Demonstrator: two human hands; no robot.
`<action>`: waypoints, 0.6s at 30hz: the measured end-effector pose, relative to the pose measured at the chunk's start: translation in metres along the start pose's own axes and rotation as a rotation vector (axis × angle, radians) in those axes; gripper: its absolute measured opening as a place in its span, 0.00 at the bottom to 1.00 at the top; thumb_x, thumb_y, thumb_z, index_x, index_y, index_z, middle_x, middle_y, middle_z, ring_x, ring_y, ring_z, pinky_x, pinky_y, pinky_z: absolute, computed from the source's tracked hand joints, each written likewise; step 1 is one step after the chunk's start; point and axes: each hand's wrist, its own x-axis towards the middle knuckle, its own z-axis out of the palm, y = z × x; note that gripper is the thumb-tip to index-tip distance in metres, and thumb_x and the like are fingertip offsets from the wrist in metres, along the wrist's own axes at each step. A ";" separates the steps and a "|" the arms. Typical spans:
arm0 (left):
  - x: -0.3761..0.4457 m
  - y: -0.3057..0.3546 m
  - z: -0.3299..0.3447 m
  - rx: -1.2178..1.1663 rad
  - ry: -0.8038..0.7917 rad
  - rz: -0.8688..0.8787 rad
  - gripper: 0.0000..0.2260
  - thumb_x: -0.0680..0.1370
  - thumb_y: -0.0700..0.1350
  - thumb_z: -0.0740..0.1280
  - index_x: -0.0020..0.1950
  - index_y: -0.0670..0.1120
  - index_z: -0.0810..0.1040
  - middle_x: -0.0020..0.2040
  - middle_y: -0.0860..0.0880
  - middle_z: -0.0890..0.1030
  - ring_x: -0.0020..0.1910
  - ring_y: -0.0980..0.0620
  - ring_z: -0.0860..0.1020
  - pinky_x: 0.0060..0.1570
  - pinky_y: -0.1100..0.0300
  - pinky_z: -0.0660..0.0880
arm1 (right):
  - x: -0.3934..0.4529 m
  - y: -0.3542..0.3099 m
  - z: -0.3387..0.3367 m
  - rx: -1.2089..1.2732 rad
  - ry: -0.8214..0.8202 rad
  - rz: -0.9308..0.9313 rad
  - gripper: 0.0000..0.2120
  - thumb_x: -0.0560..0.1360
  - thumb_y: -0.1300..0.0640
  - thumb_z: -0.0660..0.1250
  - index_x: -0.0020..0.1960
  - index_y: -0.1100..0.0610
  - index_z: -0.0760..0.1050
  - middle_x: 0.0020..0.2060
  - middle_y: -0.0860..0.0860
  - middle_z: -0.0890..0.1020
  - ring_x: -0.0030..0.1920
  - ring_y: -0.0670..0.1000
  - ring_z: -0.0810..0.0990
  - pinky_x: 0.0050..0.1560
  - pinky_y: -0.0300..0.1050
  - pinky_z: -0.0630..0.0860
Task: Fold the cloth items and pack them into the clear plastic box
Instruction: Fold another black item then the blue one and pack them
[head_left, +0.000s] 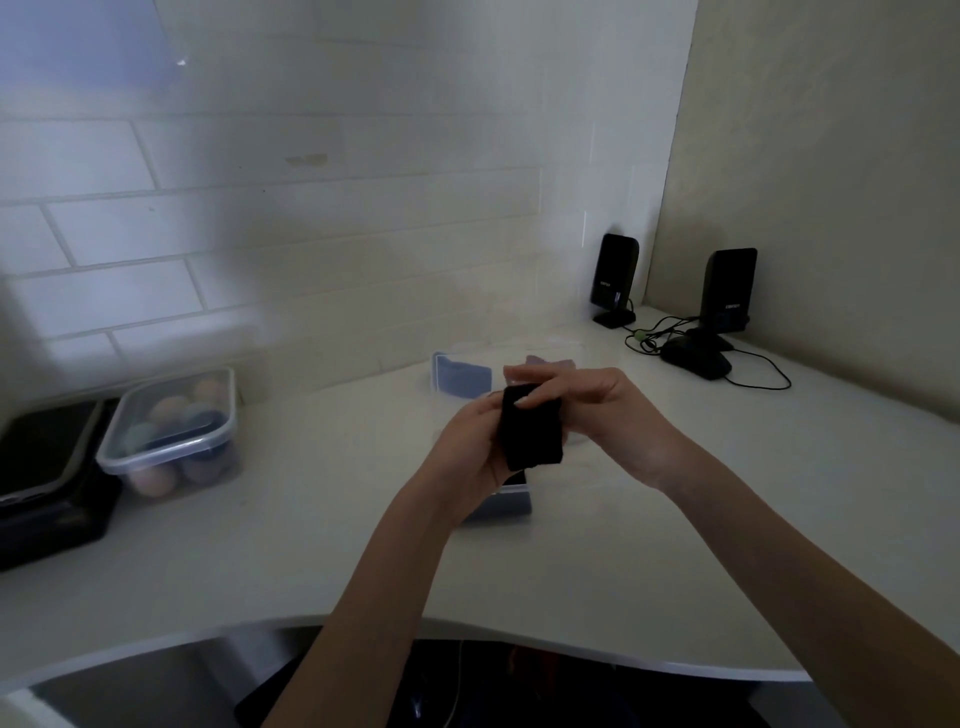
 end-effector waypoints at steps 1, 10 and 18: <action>0.000 0.000 -0.001 0.004 -0.005 0.015 0.12 0.81 0.38 0.54 0.56 0.37 0.75 0.45 0.42 0.81 0.37 0.50 0.83 0.35 0.61 0.80 | -0.001 -0.001 0.001 -0.006 0.006 -0.010 0.21 0.72 0.77 0.60 0.39 0.55 0.85 0.54 0.47 0.83 0.57 0.42 0.80 0.49 0.38 0.78; -0.005 0.003 -0.004 -0.081 -0.079 0.034 0.15 0.80 0.42 0.54 0.55 0.38 0.77 0.43 0.43 0.84 0.41 0.47 0.83 0.41 0.58 0.81 | 0.001 -0.007 0.004 -0.125 0.009 -0.122 0.29 0.67 0.81 0.59 0.33 0.49 0.84 0.51 0.49 0.83 0.53 0.45 0.81 0.48 0.40 0.79; -0.010 0.001 -0.006 0.174 -0.140 0.068 0.16 0.75 0.33 0.64 0.61 0.44 0.76 0.55 0.41 0.81 0.52 0.45 0.82 0.47 0.58 0.80 | -0.001 -0.001 -0.001 -0.038 0.009 -0.006 0.21 0.70 0.77 0.57 0.32 0.57 0.80 0.54 0.55 0.83 0.55 0.50 0.82 0.46 0.38 0.78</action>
